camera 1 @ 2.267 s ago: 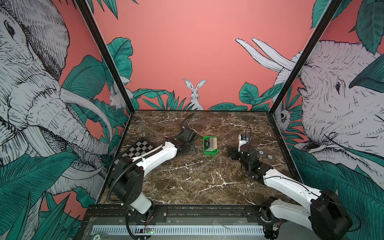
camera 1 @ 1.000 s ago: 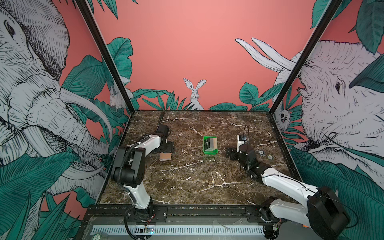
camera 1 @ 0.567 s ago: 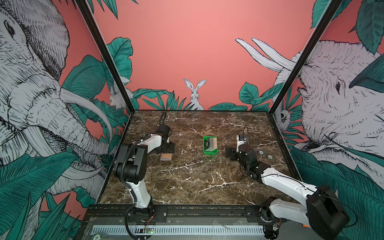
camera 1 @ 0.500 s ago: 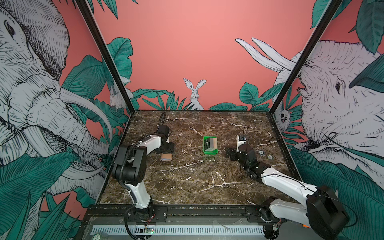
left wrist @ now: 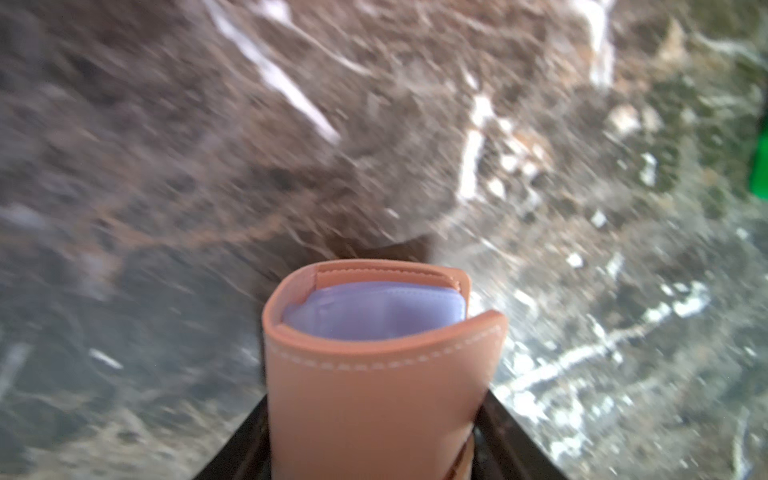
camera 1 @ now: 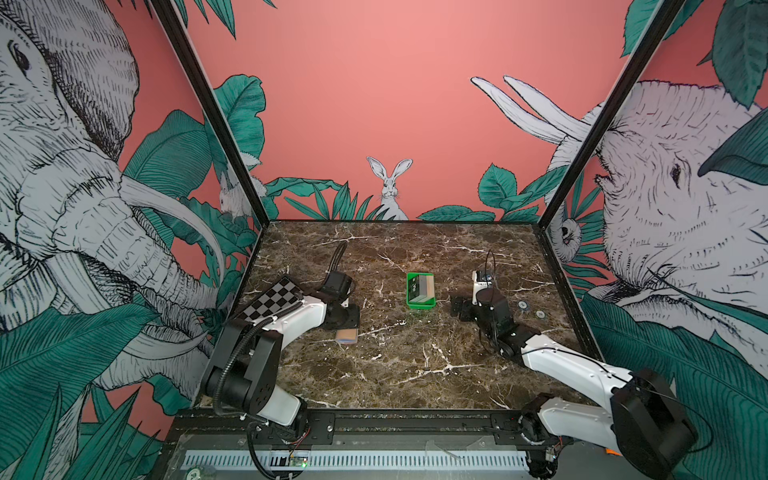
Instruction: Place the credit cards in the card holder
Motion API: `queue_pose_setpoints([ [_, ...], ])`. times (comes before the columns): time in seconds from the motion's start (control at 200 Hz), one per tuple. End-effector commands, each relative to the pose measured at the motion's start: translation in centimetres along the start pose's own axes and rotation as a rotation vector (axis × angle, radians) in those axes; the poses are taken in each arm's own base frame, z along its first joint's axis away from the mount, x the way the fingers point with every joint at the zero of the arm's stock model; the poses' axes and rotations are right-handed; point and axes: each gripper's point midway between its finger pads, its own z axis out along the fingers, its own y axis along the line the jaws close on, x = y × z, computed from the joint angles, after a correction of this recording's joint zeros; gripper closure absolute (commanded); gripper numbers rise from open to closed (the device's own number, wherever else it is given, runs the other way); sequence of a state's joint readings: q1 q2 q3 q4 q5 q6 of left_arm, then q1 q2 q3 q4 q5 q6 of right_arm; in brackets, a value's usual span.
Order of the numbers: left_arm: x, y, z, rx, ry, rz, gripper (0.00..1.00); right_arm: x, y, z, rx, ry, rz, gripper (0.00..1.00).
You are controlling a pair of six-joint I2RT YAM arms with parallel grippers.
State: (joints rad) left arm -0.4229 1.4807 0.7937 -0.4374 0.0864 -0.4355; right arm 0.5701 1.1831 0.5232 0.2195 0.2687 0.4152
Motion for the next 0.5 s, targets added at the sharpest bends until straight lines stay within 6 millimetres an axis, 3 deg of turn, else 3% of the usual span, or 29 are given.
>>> queue_pose_setpoints([
  [0.0, 0.4, -1.5, -0.7, 0.023, -0.050, -0.065, 0.39, -1.9, 1.0, -0.1, -0.028, -0.049, 0.010, 0.07],
  [0.32, 2.2, -6.5, -0.5, 0.041, -0.073, -0.039, 0.40, -1.9, 0.9, -0.1, -0.021, -0.050, 0.006, 0.06],
  [0.495, 3.0, -11.6, -0.1, 0.082, -0.075, 0.036, 0.40, -2.0, 0.7, -0.2, -0.011, -0.055, 0.007, 0.07],
])
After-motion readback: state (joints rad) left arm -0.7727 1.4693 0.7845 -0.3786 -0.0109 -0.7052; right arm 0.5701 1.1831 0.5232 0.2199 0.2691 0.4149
